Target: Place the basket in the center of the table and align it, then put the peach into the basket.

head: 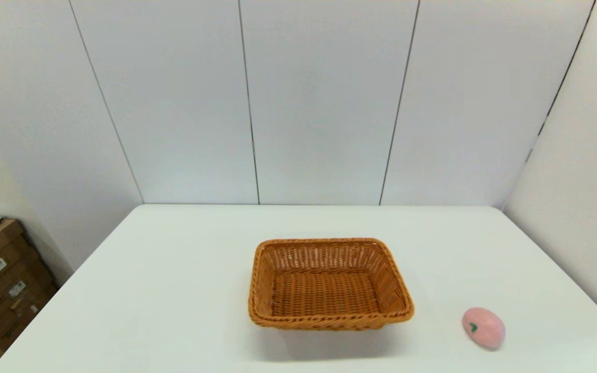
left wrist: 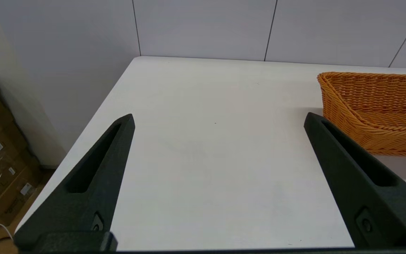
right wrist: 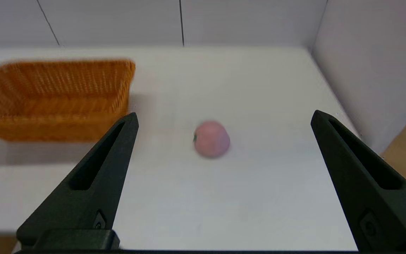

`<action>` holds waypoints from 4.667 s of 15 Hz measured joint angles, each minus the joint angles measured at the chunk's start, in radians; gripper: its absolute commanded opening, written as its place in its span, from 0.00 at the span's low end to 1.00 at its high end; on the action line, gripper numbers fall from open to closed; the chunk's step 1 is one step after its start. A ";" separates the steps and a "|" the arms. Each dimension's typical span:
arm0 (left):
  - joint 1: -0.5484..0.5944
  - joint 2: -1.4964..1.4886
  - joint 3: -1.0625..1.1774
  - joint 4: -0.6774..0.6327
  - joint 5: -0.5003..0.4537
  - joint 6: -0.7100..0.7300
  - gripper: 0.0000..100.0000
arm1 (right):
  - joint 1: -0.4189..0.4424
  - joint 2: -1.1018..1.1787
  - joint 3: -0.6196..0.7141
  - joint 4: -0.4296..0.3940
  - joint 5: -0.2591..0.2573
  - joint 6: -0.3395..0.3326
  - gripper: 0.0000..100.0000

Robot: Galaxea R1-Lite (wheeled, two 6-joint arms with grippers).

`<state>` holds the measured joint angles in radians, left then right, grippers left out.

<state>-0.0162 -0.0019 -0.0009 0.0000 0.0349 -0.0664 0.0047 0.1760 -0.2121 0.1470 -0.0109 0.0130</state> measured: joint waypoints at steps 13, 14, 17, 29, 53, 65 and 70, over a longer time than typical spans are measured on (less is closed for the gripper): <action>0.000 0.000 0.001 0.000 0.000 -0.009 1.00 | 0.022 1.333 -0.182 -0.259 -0.011 -0.172 1.00; 0.000 0.000 0.001 0.000 0.000 -0.009 1.00 | 0.023 1.370 -0.187 -0.267 -0.009 -0.161 1.00; 0.000 0.000 0.001 0.000 0.000 -0.010 1.00 | 0.023 1.445 -0.195 -0.316 -0.012 -0.143 1.00; 0.000 0.001 0.001 0.000 0.001 -0.011 1.00 | 0.017 1.709 -0.174 -0.592 -0.010 -0.073 0.00; 0.000 0.001 0.001 0.000 0.000 -0.010 1.00 | 0.622 1.509 -0.621 -0.424 -0.129 -0.053 0.00; 0.000 0.001 0.001 0.000 0.001 -0.011 1.00 | 0.749 1.839 -0.829 -0.379 -0.154 0.035 1.00; 0.000 0.001 0.001 0.000 0.001 -0.011 1.00 | 0.677 1.693 -0.814 -0.357 -0.159 0.044 1.00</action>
<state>-0.0164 -0.0013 0.0000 0.0000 0.0364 -0.0774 0.6815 1.8685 -1.0266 -0.2102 -0.1694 0.0570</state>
